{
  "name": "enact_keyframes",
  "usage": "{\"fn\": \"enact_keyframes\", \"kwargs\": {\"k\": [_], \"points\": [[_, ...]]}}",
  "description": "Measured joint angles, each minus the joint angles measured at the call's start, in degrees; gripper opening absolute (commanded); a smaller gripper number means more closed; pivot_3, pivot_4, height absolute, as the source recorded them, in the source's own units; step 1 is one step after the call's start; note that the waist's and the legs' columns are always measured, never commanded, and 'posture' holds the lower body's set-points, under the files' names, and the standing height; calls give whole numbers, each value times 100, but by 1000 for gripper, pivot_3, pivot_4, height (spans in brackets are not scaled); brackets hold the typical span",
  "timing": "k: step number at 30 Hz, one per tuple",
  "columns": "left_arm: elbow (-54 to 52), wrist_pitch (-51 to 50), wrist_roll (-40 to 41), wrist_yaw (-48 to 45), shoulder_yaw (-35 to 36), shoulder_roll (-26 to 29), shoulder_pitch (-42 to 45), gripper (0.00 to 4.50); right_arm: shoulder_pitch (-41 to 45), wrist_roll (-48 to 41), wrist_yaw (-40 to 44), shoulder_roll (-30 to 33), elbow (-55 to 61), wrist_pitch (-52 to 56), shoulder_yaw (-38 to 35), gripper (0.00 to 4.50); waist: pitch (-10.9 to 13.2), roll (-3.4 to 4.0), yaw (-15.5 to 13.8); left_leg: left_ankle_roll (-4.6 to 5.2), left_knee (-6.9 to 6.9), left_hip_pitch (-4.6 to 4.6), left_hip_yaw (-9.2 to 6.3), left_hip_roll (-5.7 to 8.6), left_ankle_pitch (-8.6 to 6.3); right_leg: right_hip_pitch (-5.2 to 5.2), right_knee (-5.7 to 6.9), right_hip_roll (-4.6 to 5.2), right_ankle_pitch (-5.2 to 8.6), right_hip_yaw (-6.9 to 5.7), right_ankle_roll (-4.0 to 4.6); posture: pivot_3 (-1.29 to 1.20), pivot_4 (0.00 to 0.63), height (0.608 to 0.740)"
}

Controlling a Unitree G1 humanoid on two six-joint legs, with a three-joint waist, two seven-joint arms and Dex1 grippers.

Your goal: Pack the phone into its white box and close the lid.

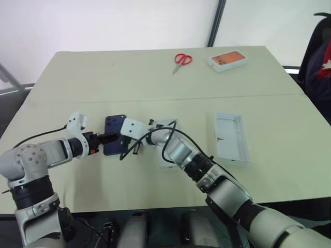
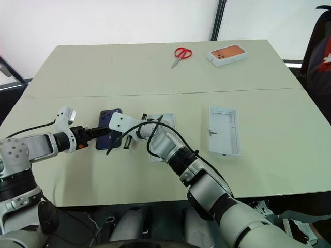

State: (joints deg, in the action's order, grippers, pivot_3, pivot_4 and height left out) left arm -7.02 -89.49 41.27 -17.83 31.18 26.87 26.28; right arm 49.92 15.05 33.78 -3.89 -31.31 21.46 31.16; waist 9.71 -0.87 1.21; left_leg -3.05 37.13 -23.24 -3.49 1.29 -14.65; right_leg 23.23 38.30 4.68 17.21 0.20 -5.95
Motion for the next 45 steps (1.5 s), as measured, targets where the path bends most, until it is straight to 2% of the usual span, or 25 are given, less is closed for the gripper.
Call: {"fn": "enact_keyframes", "kwargs": {"k": [7,18,23,35,36,37,44,45], "points": [[-32,-165,481,38,-13,-483,78,4500,-52,46,43,-26,29,-91,-7,41,-2,-3,-2,0,1,0,0,-2,0,-2,-2,-2,0,0,0,0,150,740],[183,-238,555,142,17,-333,195,4500,-145,53,80,-28,130,-112,-5,41,-2,-3,26,-3,-5,0,0,-5,1,4,-2,-9,0,0,0,0,150,740],[364,-167,416,244,353,-251,270,4500,-183,59,96,-32,202,-113,73,41,-2,-3,129,-6,-10,-1,-1,-8,2,8,-1,-13,0,0,0,0,150,740],[357,-236,262,447,664,-347,337,4500,-189,63,104,-22,224,-114,96,41,-2,-3,132,-6,-12,-1,-1,-10,2,9,-1,-12,0,0,0,0,150,740],[355,-243,256,457,678,-357,341,4011,-195,63,104,-20,233,-114,97,0,-2,-3,132,-6,-12,-1,-1,-10,2,9,-1,-12,0,0,0,0,150,740],[355,-251,221,500,706,-387,348,3803,-203,63,103,-18,244,-113,97,0,-1,-3,132,-6,-12,-1,-1,-10,2,9,-1,-12,0,0,0,0,150,740],[403,-253,176,626,1020,-476,394,3803,-243,66,115,10,335,-85,97,0,-1,-5,132,-7,-11,-6,-1,-10,2,14,-2,-11,0,0,0,0,150,740],[412,-253,181,647,1037,-480,394,3538,-249,69,115,14,348,-80,97,0,-1,-5,132,-6,-11,-7,-1,-10,2,14,-2,-11,0,0,0,0,150,740]]}}
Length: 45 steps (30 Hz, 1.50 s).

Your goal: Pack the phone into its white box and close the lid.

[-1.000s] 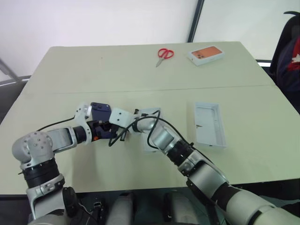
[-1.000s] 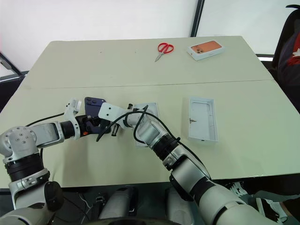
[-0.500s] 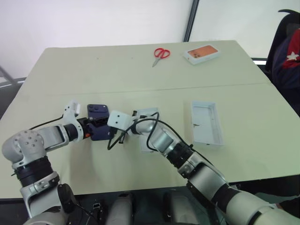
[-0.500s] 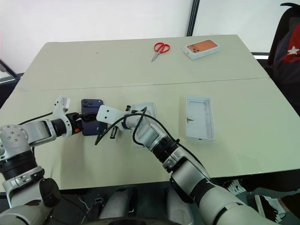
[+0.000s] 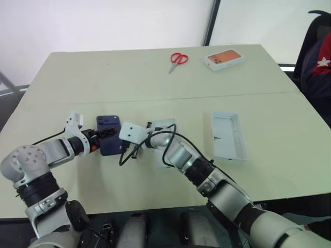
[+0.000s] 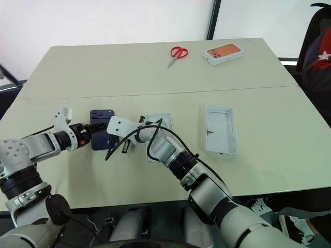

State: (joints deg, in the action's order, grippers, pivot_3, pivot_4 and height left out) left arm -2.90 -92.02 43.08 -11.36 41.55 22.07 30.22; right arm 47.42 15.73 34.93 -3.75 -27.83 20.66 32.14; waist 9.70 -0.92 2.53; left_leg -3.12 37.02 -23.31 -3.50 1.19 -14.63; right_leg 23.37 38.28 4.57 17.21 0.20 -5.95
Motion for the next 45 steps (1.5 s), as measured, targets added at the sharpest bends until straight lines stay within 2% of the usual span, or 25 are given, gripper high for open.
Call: {"fn": "enact_keyframes", "kwargs": {"k": [3,7,10,19,26,30,35,39,42,45], "points": [[1,0,14,40,54,-29,1,2509,-8,34,20,22,49,27,7,0,0,0,-5,0,0,-1,0,1,0,0,0,1,0,0,0,0,150,740],[5,0,92,99,189,-44,16,600,-30,91,81,119,249,112,20,0,1,-2,-8,0,1,-4,-2,1,0,2,0,2,0,-1,0,0,150,740],[2,1,258,114,244,-96,185,600,-69,77,174,238,661,292,-4,0,0,-6,-9,0,2,-4,-3,2,0,1,-1,2,0,-3,0,0,150,740],[51,0,625,496,540,-271,251,600,-535,-397,788,991,2866,1283,-506,0,2,-9,-30,0,2,-10,-2,2,-1,6,-3,4,0,-2,0,0,150,740],[-388,1,1731,1173,697,-1082,722,600,-1170,-1064,1379,2140,4239,1616,-1094,0,5,-18,-193,5,10,-11,-3,9,-4,-6,-12,12,0,-6,-1,0,150,740],[-627,0,2269,1713,518,-1648,744,600,-1462,-1347,1511,2800,4488,1707,-1591,0,6,-19,-161,14,14,-7,4,9,-8,-10,-14,7,-1,-2,-1,0,150,740],[-545,0,2511,2065,293,-1616,516,600,-1530,-1496,1397,2908,4660,1880,-1708,0,6,-18,-105,9,0,-1,4,-1,-6,0,-5,-13,0,2,1,0,150,740],[-389,8,2559,2149,315,-1236,465,600,-1562,-1600,1277,2906,4801,1986,-1683,0,7,-19,-169,7,10,-4,4,4,-4,-4,-6,-8,-1,1,1,0,150,740],[-336,121,2538,2069,263,-680,470,1461,-1555,-1627,1146,2816,4831,2063,-1645,0,7,-20,-182,5,11,-5,2,10,-3,-6,-9,-5,-1,0,1,0,150,740],[-192,291,2358,1917,164,-89,451,2846,-1434,-1558,931,2614,4701,2124,-1382,0,7,-19,-165,1,9,-4,2,11,-1,-4,-9,-8,-1,0,2,0,150,740]]}}
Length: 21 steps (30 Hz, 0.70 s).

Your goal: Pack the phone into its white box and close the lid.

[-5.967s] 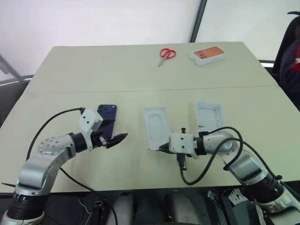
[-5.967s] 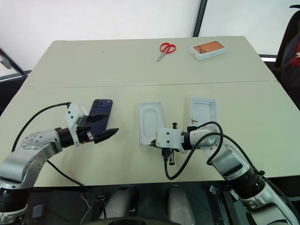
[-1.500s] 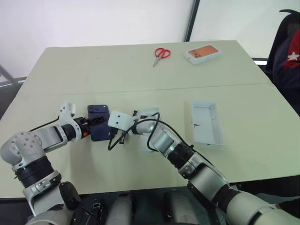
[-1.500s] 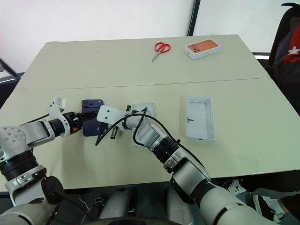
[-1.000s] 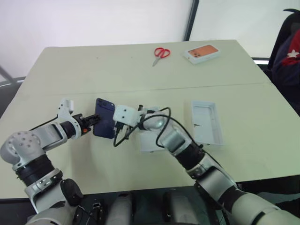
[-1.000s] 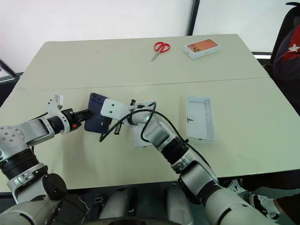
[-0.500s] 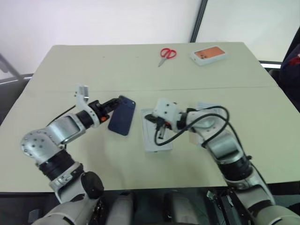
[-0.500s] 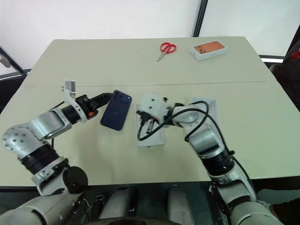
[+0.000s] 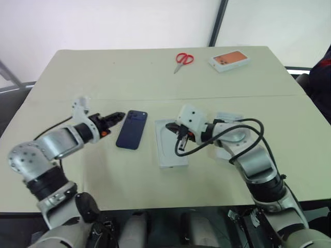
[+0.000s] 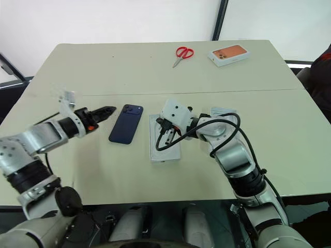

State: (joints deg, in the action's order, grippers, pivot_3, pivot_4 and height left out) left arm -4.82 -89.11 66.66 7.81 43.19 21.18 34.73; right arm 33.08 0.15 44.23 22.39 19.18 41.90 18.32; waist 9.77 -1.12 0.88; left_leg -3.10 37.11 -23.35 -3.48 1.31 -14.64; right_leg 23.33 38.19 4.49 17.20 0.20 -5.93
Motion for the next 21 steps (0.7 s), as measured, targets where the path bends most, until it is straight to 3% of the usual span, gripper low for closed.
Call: {"fn": "enact_keyframes", "kwargs": {"k": [3,10,21], "points": [[155,172,-402,-244,-424,615,-172,4314,334,325,-431,-371,-647,18,410,0,0,1,33,-3,-4,2,2,-1,2,4,3,-4,0,2,1,0,150,740],[519,365,-1108,-996,-1279,1330,-530,4314,752,893,-1005,-1012,-2105,-440,1087,0,0,2,-1,-2,-3,-4,0,-1,2,4,-2,7,0,1,1,0,150,740],[650,521,-1545,-1938,-2101,1367,-468,4314,1295,1476,-1271,-1620,-3463,-1022,1517,0,0,3,15,-2,-5,-3,-1,-5,2,6,1,6,0,0,1,0,150,740]]}}
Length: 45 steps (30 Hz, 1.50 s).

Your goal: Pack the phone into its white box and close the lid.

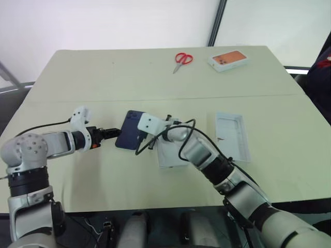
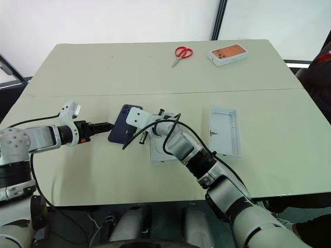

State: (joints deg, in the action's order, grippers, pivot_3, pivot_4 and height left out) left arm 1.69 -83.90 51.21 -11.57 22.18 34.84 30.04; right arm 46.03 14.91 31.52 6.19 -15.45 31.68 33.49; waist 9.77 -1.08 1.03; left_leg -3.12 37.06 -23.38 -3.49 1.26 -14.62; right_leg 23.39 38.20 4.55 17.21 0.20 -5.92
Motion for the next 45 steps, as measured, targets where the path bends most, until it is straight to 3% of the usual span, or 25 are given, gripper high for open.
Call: {"fn": "enact_keyframes", "kwargs": {"k": [11,40,45], "points": [[-27,-201,-104,-347,-13,-399,120,4314,168,469,123,-97,-439,-563,229,0,-2,1,17,0,1,2,0,0,0,-2,2,1,0,0,0,0,150,740],[-274,-808,-564,6,1320,-1718,352,4314,125,745,215,-151,-693,-861,-73,0,-5,-1,-31,0,5,7,-5,3,0,-15,1,6,0,-7,-1,0,150,740],[-295,-810,-474,2,1261,-1927,518,4314,63,734,324,-246,-639,-959,-54,0,-6,-2,69,-1,-2,6,1,3,0,-5,3,-2,0,-3,-1,0,150,740]]}}
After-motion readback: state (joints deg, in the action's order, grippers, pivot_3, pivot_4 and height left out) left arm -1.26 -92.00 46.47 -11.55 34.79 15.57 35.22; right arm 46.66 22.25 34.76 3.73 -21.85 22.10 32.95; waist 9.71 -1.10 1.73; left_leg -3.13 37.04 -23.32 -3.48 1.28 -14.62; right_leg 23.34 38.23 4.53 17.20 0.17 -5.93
